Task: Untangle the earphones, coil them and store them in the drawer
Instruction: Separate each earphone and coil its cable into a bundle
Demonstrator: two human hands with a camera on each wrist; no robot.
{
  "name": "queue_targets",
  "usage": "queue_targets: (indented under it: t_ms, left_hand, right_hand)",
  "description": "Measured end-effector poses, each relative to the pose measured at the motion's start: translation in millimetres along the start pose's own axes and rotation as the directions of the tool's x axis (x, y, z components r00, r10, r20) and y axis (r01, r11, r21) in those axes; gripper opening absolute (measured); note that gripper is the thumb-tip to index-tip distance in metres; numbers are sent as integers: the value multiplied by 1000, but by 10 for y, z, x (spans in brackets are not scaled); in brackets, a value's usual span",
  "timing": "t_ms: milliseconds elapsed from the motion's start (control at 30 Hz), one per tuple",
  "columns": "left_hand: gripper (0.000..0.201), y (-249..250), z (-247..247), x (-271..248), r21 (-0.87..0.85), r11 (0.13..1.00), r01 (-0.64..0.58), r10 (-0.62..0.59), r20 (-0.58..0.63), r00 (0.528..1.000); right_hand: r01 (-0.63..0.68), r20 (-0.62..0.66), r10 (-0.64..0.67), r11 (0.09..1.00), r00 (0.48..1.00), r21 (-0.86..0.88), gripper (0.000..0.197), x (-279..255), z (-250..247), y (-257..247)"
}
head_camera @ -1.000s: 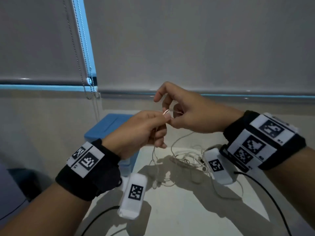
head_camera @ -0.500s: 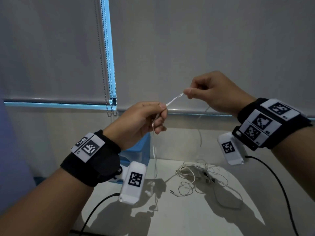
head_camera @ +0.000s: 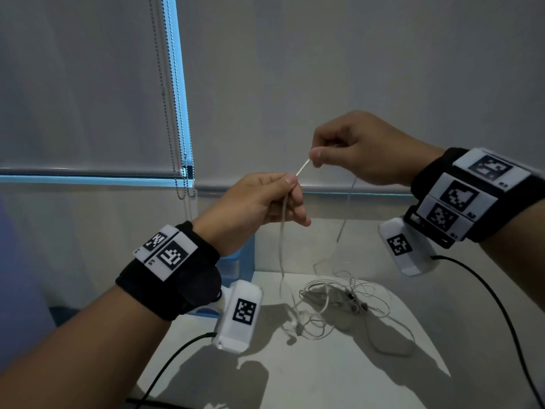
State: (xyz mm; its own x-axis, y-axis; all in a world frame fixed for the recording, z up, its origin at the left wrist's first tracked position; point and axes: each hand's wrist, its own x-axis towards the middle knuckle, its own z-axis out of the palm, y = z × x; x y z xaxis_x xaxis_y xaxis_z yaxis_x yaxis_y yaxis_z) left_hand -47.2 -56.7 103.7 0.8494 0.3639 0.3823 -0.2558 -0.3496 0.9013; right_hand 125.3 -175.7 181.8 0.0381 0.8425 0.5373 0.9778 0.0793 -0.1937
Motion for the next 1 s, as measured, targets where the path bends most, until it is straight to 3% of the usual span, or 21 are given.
queue_targets:
  t_ms: [167,433,500,567,667,733,867,1000]
  left_hand:
    - [34,-77,0,-7,34,999,-1,0,33,999]
    - [36,-136,12,-34,121,992,39,-54,117,992]
    - [40,-130,7,-30,146,987,72,-90,120,989]
    - [45,-89,7,1,125,988,90,-102,89,991]
    - [39,54,21,87,83,996,24,-23,-11,1000]
    - [30,162,38,135,82,996,-45,50,-68,996]
    - [26,224,64,186,87,987,-131,142,-126,982]
    - [27,123,92,170,121,985,-122,137,-128,982]
  right_hand:
    - [-125,-221,111,991,969,-50,21,30,-159,206]
    - [-181,-314,144,979,938,-91,20,106,-348,205]
    - [-173,-293,155,984,943,-36,22,128,-414,139]
    - [-140,-182,136,990,974,-9,22,143,-472,25]
    - [-99,29,101,994,994,-48,22,177,-509,-171]
    - [-92,100,101,991,990,-97,22,225,-510,-259]
    - [-102,92,122,975,988,-197,23,292,-524,-377]
    - [-141,-74,127,962,989,-233,21,297,-606,-403]
